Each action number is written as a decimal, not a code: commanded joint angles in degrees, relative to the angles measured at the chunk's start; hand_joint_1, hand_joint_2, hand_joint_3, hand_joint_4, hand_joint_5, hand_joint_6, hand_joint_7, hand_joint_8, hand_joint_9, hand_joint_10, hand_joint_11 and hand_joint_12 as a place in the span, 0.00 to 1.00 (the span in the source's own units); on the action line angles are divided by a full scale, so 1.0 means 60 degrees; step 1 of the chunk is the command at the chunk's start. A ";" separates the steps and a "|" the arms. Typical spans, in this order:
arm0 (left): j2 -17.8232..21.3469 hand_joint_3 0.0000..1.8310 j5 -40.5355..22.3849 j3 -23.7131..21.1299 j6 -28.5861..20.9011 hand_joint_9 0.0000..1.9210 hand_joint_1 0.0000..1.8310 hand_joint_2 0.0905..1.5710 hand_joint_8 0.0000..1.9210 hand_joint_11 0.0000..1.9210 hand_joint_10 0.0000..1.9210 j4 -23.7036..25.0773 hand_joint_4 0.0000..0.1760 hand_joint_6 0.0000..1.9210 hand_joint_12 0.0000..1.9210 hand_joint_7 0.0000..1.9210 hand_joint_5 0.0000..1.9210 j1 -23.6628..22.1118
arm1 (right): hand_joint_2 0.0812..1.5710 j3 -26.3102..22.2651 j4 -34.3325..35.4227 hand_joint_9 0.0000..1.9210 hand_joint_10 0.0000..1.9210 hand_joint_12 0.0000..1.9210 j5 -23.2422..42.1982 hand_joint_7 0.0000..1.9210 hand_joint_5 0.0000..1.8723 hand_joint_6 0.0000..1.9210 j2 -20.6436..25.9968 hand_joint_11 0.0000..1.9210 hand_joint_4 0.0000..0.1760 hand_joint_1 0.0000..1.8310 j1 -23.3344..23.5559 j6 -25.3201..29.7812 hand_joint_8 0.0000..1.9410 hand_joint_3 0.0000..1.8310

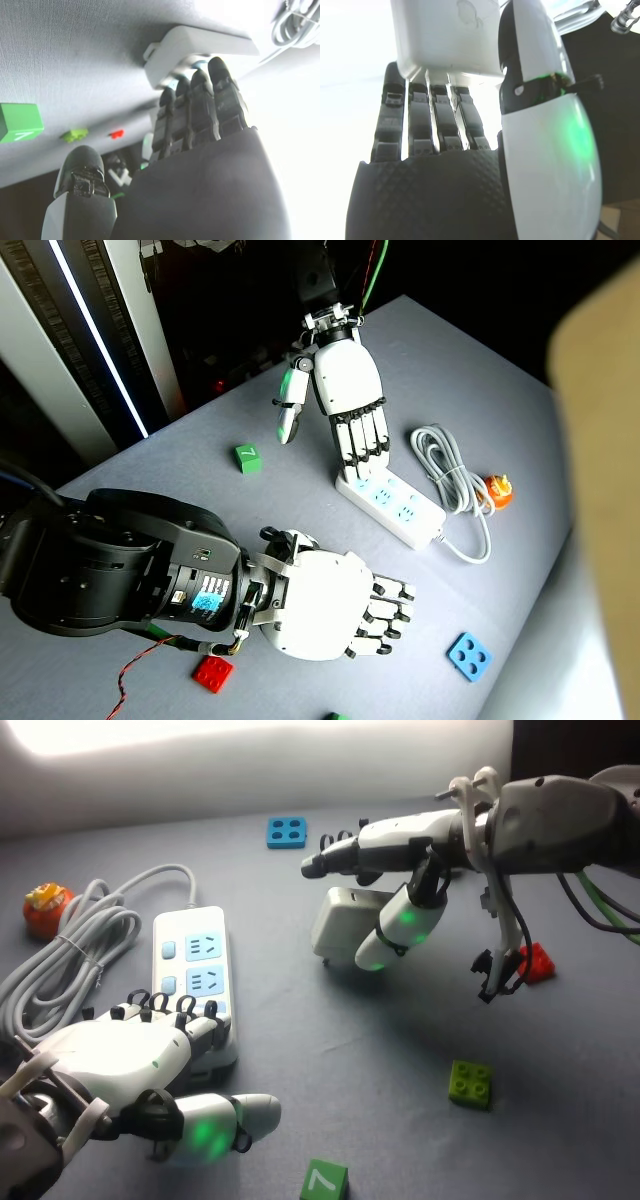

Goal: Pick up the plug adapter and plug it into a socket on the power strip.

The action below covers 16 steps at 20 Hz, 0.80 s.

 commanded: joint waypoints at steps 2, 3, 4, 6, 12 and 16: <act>-0.0103 0.00 -0.0154 -0.0012 -0.0174 0.08 0.00 0.75 0.00 0.00 0.00 0.0242 0.00 0.00 0.18 0.09 0.07 0.0024 | 0.60 0.0150 0.0169 0.03 0.00 0.27 0.0728 0.02 0.06 0.00 -0.0021 0.00 0.00 0.68 0.0012 0.0040 0.00 0.00; -0.0124 0.00 -0.0136 -0.0001 -0.0248 0.08 0.00 0.75 0.00 0.00 0.00 0.0242 0.00 0.00 0.18 0.09 0.06 0.0036 | 0.60 0.0203 0.0169 0.04 0.00 0.28 0.0728 0.02 0.06 0.00 -0.0047 0.00 0.00 0.68 -0.0002 0.0040 0.00 0.00; -0.0149 0.00 -0.0095 0.0015 -0.0349 0.08 0.00 0.75 0.00 0.00 0.00 0.0242 0.00 0.00 0.16 0.09 0.06 0.0061 | 0.60 0.0232 0.0169 0.04 0.00 0.28 0.0728 0.02 0.06 0.00 -0.0061 0.00 0.00 0.68 -0.0012 0.0039 0.00 0.00; -0.0174 0.00 0.0054 0.0036 -0.0424 0.09 0.00 0.75 0.00 0.00 0.00 0.0090 0.00 0.00 0.18 0.10 0.07 0.0095 | 0.60 0.0244 0.0168 0.05 0.00 0.30 0.0716 0.04 0.07 0.00 -0.0075 0.00 0.00 0.68 -0.0045 0.0023 0.00 0.00; -0.0175 0.00 0.0095 0.0021 -0.0565 0.09 0.00 0.75 0.00 0.00 0.00 0.0037 0.00 0.00 0.17 0.09 0.07 0.0143 | 0.60 0.0278 0.0168 0.05 0.00 0.29 0.0758 0.04 0.07 0.00 -0.0164 0.00 0.00 0.68 -0.0065 -0.0001 0.00 0.00; -0.0175 0.00 0.0051 -0.0008 -0.0588 0.09 0.00 0.75 0.00 0.00 0.00 0.0037 0.00 0.00 0.17 0.09 0.06 0.0172 | 0.60 0.0279 0.0168 0.04 0.00 0.28 0.0780 0.03 0.06 0.00 -0.0201 0.00 0.00 0.67 -0.0056 0.0002 0.00 0.00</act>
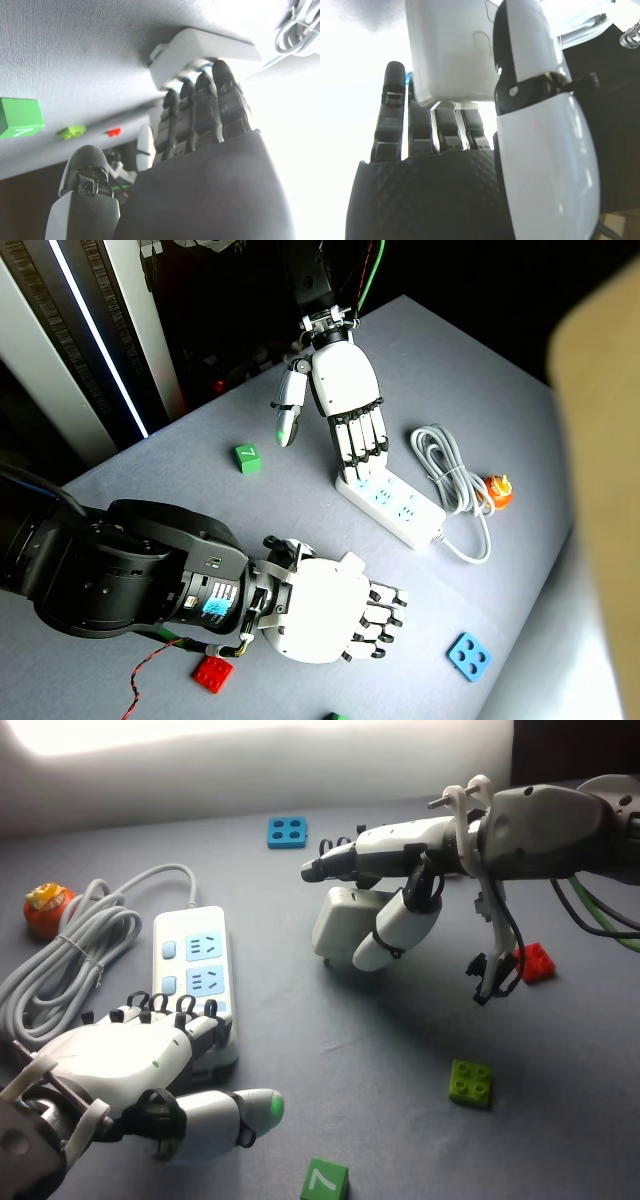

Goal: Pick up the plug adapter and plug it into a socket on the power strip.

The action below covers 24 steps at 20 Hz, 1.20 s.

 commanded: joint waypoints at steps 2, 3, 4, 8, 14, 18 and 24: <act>-0.0069 0.00 0.0069 -0.0030 -0.0121 0.08 0.00 0.75 0.00 0.00 0.00 0.0074 0.00 0.00 0.16 0.09 0.07 0.0070 | 0.61 0.0028 0.0164 0.03 0.00 0.26 0.0698 0.02 0.05 0.00 0.0040 0.00 0.00 0.67 0.0064 0.0024 0.00 0.00; -0.0069 0.00 0.0069 -0.0034 -0.0145 0.07 0.00 0.75 0.00 0.00 0.00 0.0074 0.00 0.00 0.13 0.08 0.05 0.0091 | 0.61 0.0028 0.0164 0.03 0.00 0.26 0.0699 0.02 0.05 0.00 0.0042 0.00 0.00 0.66 0.0064 0.0023 0.00 0.00; -0.0069 0.00 0.0069 -0.0045 -0.0181 0.07 0.00 0.74 0.00 0.00 0.00 0.0074 0.00 0.00 0.12 0.07 0.05 0.0120 | 0.61 0.0029 0.0164 0.04 0.00 0.27 0.0706 0.02 0.05 0.00 0.0046 0.00 0.00 0.65 0.0064 0.0022 0.00 0.00; -0.0069 0.00 -0.0002 -0.0085 -0.0204 0.08 0.00 0.74 0.00 0.00 0.00 0.0074 0.00 0.00 0.15 0.09 0.06 0.0147 | 0.60 0.0047 0.0163 0.05 0.00 0.32 0.0704 0.04 0.06 0.00 0.0055 0.00 0.00 0.65 0.0072 -0.0017 0.00 0.00; -0.0070 0.00 0.0009 -0.0091 -0.0295 0.08 0.00 0.75 0.00 0.00 0.00 0.0074 0.00 0.00 0.16 0.09 0.07 0.0205 | 0.63 0.0058 0.0163 0.15 0.01 0.49 0.0710 0.14 0.14 0.00 0.0066 0.00 0.00 0.61 0.0075 -0.0030 0.00 0.00; -0.0074 0.00 0.0008 -0.0102 -0.0332 0.08 0.00 0.75 0.00 0.00 0.00 0.0074 0.00 0.00 0.15 0.08 0.06 0.0232 | 0.67 0.0058 0.0163 0.26 0.01 0.54 0.0743 0.26 0.24 0.00 0.0075 0.05 0.00 0.58 0.0052 -0.0030 0.00 0.00; -0.0083 0.00 -0.0001 -0.0092 -0.0333 0.08 0.00 0.75 0.00 0.00 0.00 0.0074 0.00 0.00 0.16 0.09 0.07 0.0237 | 0.67 0.0068 0.0159 0.47 0.01 0.51 0.0745 0.48 0.44 0.01 0.0083 0.26 0.00 0.59 0.0047 -0.0055 0.01 0.00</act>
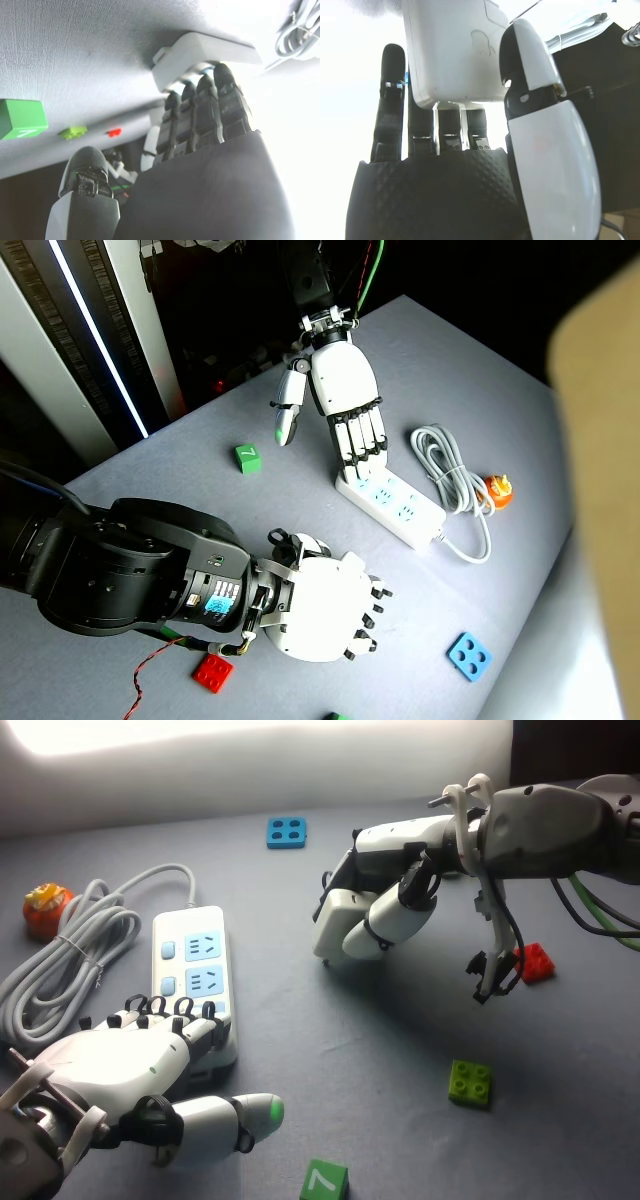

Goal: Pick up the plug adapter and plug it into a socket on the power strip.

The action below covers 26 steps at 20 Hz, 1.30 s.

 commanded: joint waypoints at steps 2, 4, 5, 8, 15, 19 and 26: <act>-0.0079 0.00 0.0068 -0.0066 -0.0089 0.08 0.00 0.75 0.00 0.00 0.00 -0.0003 0.00 0.00 0.15 0.08 0.06 0.0060 | 0.71 0.0040 0.0162 0.55 0.01 0.48 0.0672 0.54 0.49 0.44 0.0080 0.34 0.00 0.62 0.0051 -0.0001 0.00 0.00; -0.0079 0.00 0.0068 -0.0074 -0.0090 0.09 0.00 0.75 0.00 0.00 0.00 -0.0003 0.00 0.00 0.18 0.09 0.07 0.0054 | 0.69 0.0040 0.0158 0.63 0.02 0.47 0.0672 0.57 0.47 0.55 0.0081 0.42 0.00 0.67 0.0047 -0.0005 0.42 0.00; -0.0079 0.00 0.0068 -0.0076 -0.0091 0.08 0.00 0.75 0.00 0.00 0.00 -0.0003 0.00 0.00 0.17 0.08 0.06 0.0053 | 0.69 0.0040 0.0146 0.66 0.02 0.48 0.0671 0.58 0.49 0.54 0.0082 0.45 0.00 0.67 0.0047 -0.0006 0.43 0.00; -0.0079 0.00 0.0060 -0.0076 -0.0093 0.08 0.00 0.75 0.00 0.00 0.00 -0.0003 0.00 0.00 0.17 0.09 0.07 0.0053 | 0.68 0.0040 0.0060 0.69 0.02 0.48 0.0668 0.60 0.51 0.49 0.0083 0.49 0.00 0.68 0.0056 -0.0007 0.41 0.00; -0.0079 0.00 0.0053 -0.0080 -0.0093 0.08 0.00 0.75 0.00 0.00 0.00 -0.0003 0.00 0.00 0.16 0.09 0.07 0.0057 | 0.68 -0.0059 -0.0324 0.70 0.01 0.48 0.0319 0.59 0.49 0.54 0.0234 0.50 0.00 0.68 0.0666 -0.0564 0.41 0.00; -0.0079 0.00 0.0053 -0.0082 -0.0090 0.08 0.00 0.75 0.00 0.00 0.00 -0.0003 0.00 0.00 0.17 0.09 0.06 0.0094 | 0.68 -0.0250 -0.2310 0.69 0.01 0.48 0.0013 0.59 0.49 0.53 0.0202 0.50 0.00 0.68 0.1274 -0.0484 0.41 0.00; -0.0076 0.00 0.0033 -0.0088 -0.0077 0.08 0.00 0.74 0.00 0.00 0.00 -0.0001 0.00 0.00 0.15 0.09 0.07 0.0113 | 0.68 -0.0816 -1.0647 0.70 0.00 0.48 -0.1578 0.60 0.49 0.53 -0.0293 0.50 0.00 0.68 0.2232 0.6597 0.40 0.00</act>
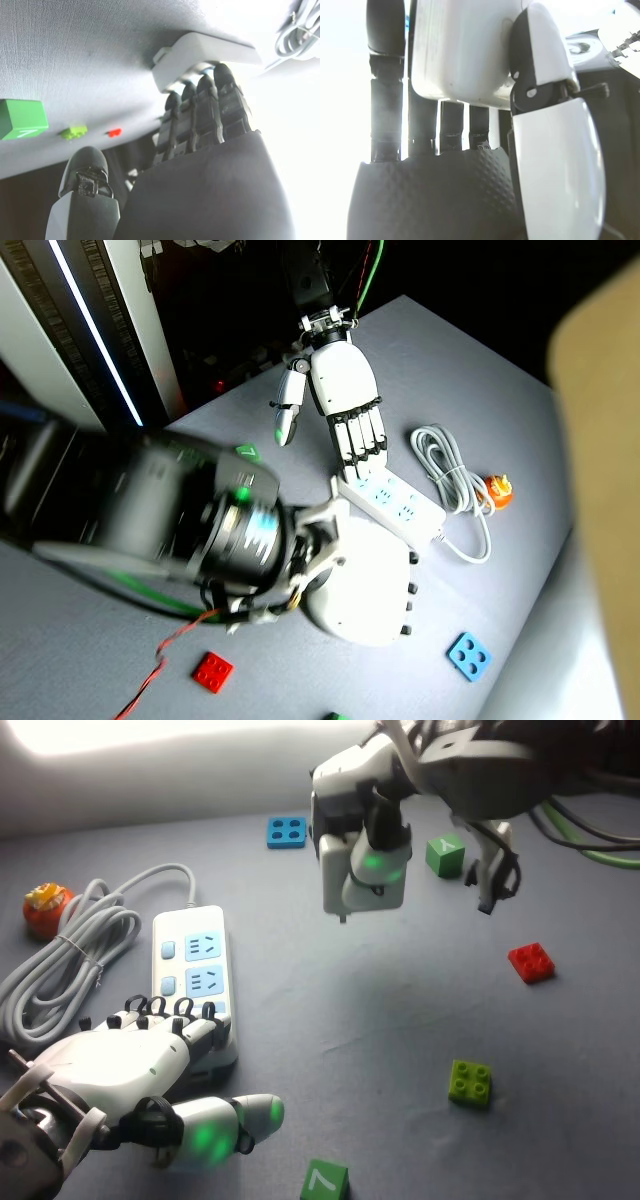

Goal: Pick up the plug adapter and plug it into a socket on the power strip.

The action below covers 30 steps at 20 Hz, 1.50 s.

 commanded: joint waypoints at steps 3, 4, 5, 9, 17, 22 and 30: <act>-0.0076 0.00 0.0084 -0.0067 -0.0066 0.07 0.00 0.74 0.00 0.00 0.00 -0.0004 0.00 0.00 0.14 0.08 0.06 0.0067 | 0.68 -0.0009 -0.1919 0.70 0.00 0.47 0.0231 0.60 0.50 0.53 -0.0237 0.50 0.00 0.68 0.0354 0.2346 0.39 0.00; -0.0077 0.00 0.0084 -0.0066 -0.0066 0.08 0.00 0.74 0.00 0.00 0.00 -0.0004 0.00 0.00 0.14 0.08 0.06 0.0062 | 0.68 0.0000 -0.2281 0.70 0.00 0.47 0.0306 0.60 0.50 0.52 -0.0385 0.50 0.00 0.68 0.0387 0.2530 0.39 0.00; -0.0077 0.00 0.0072 -0.0065 -0.0065 0.08 0.00 0.74 0.00 0.00 0.00 -0.0004 0.00 0.00 0.15 0.08 0.07 0.0062 | 0.68 0.0014 -0.2689 0.70 0.00 0.47 0.0282 0.60 0.50 0.52 -0.0544 0.50 0.00 0.68 0.0408 0.2721 0.39 0.00; -0.0077 0.00 0.0030 -0.0060 -0.0065 0.08 0.00 0.74 0.00 0.00 0.00 -0.0004 0.00 0.00 0.16 0.09 0.06 0.0063 | 0.68 0.0446 -0.3219 0.69 0.00 0.47 0.0205 0.59 0.49 0.54 -0.1432 0.49 0.00 0.68 0.0432 0.3363 0.41 0.00; -0.0078 0.00 -0.0026 -0.0044 -0.0075 0.08 0.00 0.75 0.00 0.00 0.00 -0.0005 0.00 0.00 0.16 0.09 0.07 0.0059 | 0.67 0.1537 -0.3749 0.70 0.00 0.48 0.0526 0.61 0.50 0.52 -0.2839 0.49 0.00 0.68 0.0372 0.3755 0.38 0.00; -0.0079 0.00 -0.0052 -0.0034 -0.0076 0.08 0.00 0.75 0.00 0.00 0.00 -0.0005 0.00 0.00 0.15 0.09 0.07 0.0059 | 0.68 0.1665 -0.4281 0.70 0.00 0.48 0.0629 0.60 0.50 0.52 -0.3187 0.49 0.00 0.68 0.0127 0.3765 0.40 0.00; -0.0081 0.00 -0.0052 -0.0033 -0.0090 0.08 0.00 0.74 0.00 0.00 0.00 -0.0005 0.00 0.00 0.15 0.08 0.07 0.0058 | 0.68 0.1741 -0.5349 0.70 0.00 0.49 0.0844 0.59 0.50 0.52 -0.3451 0.49 0.00 0.68 -0.0197 0.4530 0.40 0.00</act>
